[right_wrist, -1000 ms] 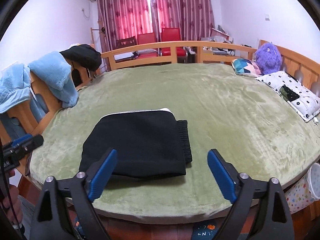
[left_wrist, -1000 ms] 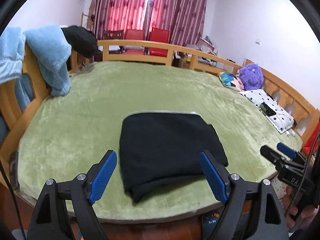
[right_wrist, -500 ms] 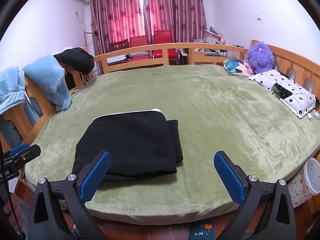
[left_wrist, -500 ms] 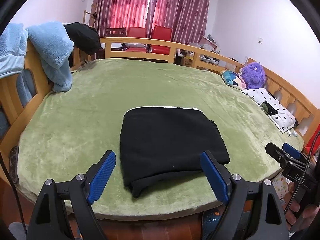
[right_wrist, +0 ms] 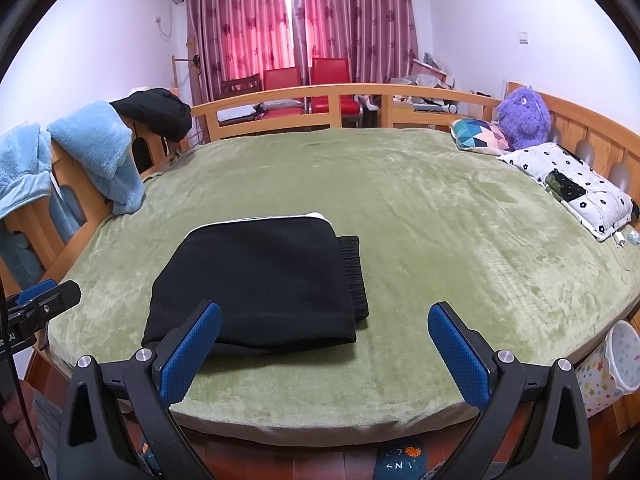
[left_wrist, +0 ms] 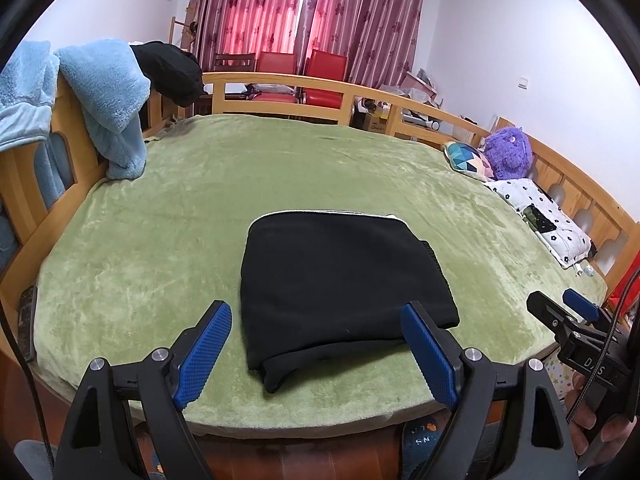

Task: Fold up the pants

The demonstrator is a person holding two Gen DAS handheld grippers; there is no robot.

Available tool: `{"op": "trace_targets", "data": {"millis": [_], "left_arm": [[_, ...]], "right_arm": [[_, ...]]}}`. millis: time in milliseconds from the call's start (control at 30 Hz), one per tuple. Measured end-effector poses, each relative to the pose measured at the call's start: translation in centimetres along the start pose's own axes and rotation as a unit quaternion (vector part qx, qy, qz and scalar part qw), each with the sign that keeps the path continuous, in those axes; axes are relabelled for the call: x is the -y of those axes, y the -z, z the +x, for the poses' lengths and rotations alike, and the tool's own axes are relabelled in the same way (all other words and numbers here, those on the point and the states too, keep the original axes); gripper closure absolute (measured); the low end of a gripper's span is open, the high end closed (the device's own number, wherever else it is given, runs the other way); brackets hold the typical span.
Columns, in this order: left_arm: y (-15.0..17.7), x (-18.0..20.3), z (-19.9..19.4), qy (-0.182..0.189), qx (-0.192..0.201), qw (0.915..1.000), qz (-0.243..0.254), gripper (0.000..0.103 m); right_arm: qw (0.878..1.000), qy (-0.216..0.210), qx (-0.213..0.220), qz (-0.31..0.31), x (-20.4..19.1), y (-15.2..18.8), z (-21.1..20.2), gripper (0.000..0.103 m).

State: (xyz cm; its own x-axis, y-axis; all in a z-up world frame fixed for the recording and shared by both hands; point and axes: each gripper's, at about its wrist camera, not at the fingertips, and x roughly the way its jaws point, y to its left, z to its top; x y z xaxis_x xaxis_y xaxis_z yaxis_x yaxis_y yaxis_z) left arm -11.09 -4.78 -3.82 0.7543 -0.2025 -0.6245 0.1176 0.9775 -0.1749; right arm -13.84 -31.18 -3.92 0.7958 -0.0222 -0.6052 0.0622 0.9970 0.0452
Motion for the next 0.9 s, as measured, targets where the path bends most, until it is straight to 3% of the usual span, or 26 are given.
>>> {"op": "trace_targets", "data": {"millis": [900], "left_arm": [[0.41,0.32,-0.29,-0.007,0.001,1.0000,-0.004,0.017]], "right_arm": [[1.000,-0.004,-0.001,0.000,0.10,-0.08,-0.01,0.001]]}}
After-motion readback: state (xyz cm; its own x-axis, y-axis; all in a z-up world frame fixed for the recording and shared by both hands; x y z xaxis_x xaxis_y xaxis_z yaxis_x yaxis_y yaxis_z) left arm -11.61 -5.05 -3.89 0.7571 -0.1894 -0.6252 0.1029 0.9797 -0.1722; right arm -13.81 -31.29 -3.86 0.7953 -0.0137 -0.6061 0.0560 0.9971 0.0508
